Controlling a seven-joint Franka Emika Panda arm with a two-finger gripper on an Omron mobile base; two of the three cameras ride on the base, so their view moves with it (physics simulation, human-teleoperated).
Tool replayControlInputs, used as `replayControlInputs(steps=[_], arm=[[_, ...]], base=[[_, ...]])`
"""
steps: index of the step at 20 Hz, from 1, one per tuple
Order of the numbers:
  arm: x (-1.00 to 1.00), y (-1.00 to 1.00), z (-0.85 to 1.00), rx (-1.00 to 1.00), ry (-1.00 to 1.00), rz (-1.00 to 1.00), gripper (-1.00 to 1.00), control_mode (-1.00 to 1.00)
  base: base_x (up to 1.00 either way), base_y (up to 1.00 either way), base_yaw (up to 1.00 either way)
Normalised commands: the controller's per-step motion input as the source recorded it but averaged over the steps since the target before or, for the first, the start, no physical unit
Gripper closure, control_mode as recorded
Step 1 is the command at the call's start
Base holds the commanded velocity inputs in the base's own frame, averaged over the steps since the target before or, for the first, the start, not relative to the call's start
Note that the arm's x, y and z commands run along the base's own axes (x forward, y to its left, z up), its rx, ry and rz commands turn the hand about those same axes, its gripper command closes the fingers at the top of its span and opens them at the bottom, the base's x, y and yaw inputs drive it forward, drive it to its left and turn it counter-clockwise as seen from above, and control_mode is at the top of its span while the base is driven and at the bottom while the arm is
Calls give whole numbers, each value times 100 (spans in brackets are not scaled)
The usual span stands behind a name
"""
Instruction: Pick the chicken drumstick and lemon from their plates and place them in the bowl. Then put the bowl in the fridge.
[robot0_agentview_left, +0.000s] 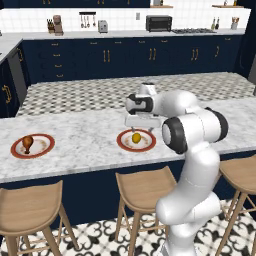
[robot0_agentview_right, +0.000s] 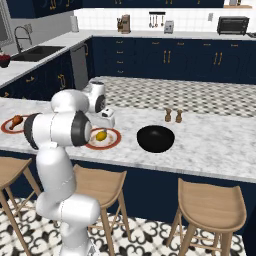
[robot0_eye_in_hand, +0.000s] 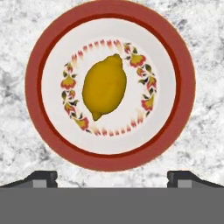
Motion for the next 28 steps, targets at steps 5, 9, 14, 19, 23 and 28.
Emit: replayControlInputs(steps=[5,9,14,19,23,28], arm=[[55,0,-23,0,1,0,-100,-100],[34,0,-41,-1,0,0,-100,-100],[23,6,-39,0,0,-1,-100,-100],[-10,0,-18,0,0,-2,-100,-100],[-8,0,-18,0,0,-3,-100,-100],[0,2,-24,0,0,-3,-100,-100]], base=[[0,0,0],[0,0,0],[0,0,0],[0,0,0],[0,0,0],[0,0,0]])
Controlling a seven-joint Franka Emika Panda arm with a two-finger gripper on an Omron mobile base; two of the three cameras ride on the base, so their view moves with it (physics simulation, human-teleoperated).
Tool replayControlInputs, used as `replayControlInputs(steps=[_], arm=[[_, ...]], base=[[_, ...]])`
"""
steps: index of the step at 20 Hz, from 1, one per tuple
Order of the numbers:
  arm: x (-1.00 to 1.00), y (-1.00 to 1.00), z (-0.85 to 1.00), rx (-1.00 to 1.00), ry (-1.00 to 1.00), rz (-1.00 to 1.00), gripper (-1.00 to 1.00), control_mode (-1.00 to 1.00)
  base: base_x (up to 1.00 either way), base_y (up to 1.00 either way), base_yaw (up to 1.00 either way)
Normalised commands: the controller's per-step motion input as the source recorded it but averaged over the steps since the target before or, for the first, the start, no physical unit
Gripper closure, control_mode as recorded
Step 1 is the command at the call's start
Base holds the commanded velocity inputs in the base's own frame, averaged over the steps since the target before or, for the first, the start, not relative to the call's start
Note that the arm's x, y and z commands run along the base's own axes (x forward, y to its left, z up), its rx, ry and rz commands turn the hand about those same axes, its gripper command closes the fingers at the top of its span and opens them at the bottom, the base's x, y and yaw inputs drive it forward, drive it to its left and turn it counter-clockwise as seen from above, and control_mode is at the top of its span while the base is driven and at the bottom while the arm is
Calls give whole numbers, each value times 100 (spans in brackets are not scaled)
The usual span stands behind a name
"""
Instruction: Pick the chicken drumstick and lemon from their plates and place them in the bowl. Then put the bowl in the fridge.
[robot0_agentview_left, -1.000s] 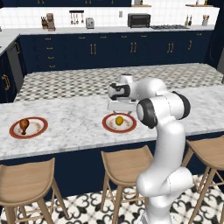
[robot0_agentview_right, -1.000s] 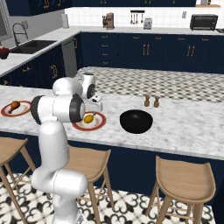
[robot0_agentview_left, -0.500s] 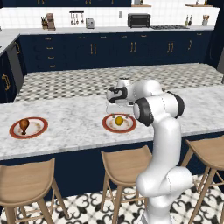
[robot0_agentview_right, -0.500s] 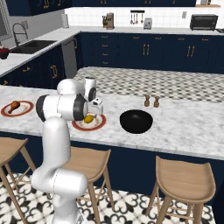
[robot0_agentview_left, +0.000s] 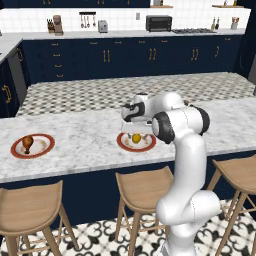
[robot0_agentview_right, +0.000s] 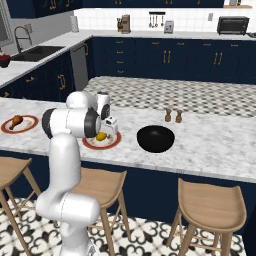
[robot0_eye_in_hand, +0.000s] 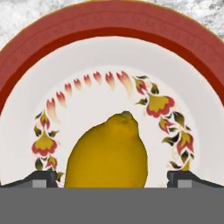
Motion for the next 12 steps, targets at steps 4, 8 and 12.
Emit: replayControlInputs(steps=[4,8,12], arm=[[-11,9,-20,0,0,-3,100,-100],[-30,0,-3,0,2,-3,100,-100],[-63,0,45,3,0,-7,100,-100]], base=[[0,0,0],[0,0,0],[0,0,0]])
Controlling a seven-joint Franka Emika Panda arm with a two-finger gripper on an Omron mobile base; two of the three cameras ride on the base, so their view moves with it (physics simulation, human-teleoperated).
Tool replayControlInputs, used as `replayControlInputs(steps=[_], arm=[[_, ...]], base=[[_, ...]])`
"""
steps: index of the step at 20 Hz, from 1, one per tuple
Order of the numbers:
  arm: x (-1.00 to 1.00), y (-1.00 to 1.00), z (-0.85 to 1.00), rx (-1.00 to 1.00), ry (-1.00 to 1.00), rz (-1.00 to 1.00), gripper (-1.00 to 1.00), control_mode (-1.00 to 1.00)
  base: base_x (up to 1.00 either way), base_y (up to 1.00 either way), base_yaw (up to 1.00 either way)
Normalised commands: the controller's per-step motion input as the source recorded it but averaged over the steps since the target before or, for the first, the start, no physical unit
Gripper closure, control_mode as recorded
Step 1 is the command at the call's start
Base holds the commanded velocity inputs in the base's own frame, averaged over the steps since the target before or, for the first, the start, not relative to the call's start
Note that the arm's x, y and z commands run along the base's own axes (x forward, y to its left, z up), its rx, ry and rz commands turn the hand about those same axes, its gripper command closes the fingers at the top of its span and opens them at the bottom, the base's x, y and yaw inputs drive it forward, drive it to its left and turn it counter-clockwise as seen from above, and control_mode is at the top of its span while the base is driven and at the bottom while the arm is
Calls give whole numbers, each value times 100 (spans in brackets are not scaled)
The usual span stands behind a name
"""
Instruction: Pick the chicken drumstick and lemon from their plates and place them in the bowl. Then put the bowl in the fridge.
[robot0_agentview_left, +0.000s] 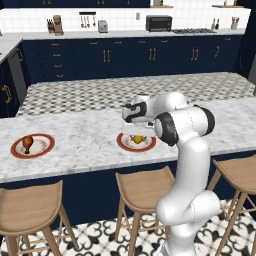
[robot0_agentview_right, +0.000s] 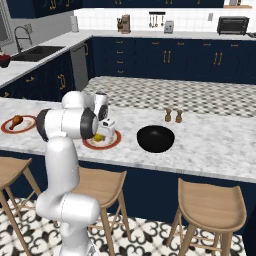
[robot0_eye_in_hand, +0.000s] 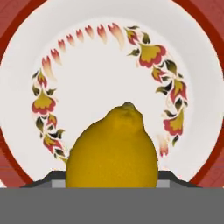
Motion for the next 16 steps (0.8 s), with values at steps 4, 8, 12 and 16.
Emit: replayControlInputs(steps=[4,8,12,16], arm=[[-83,-19,88,1,-5,-6,100,-100],[-81,-61,77,0,-5,-3,100,-100],[-46,-97,60,0,-14,0,100,-100],[-28,-92,42,0,-7,0,100,-100]], base=[[0,0,0],[0,0,0],[0,0,0],[0,0,0]])
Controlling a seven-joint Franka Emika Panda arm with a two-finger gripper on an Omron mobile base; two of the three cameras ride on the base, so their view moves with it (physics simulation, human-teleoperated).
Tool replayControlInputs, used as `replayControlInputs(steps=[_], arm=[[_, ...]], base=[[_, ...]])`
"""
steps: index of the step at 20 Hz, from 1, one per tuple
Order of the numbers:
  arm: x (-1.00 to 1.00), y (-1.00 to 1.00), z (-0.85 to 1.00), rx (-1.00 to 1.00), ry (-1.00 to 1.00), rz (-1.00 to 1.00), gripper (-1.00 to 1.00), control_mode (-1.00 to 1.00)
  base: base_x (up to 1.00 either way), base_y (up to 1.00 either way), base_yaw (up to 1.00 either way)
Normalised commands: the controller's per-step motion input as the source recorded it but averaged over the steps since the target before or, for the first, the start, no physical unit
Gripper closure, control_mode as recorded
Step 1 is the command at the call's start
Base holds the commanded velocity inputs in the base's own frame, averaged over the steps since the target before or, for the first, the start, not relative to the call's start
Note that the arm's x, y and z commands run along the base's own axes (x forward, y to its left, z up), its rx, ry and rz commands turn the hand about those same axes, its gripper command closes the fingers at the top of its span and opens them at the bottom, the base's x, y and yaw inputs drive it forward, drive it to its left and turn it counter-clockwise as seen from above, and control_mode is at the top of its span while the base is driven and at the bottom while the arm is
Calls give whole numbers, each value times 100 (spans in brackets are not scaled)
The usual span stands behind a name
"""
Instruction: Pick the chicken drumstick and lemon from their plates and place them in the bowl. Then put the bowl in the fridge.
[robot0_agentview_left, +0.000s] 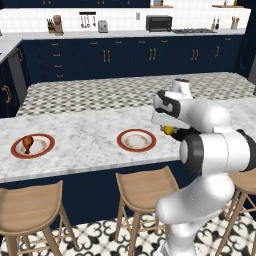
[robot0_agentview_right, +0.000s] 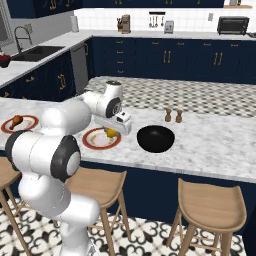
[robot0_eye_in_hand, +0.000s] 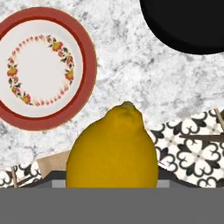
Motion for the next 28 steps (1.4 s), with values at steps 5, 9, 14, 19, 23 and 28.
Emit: replayControlInputs(steps=[5,9,14,19,23,28], arm=[[6,-91,23,-1,-2,0,100,-100],[31,-85,5,0,1,0,100,-100],[72,-54,-6,0,4,0,100,-100],[73,-43,-23,0,8,0,100,-100],[50,-34,-44,0,0,0,100,-100],[37,-18,-45,0,0,0,100,-100]], base=[[0,0,0],[0,0,0],[0,0,0],[0,0,0],[0,0,0],[0,0,0]])
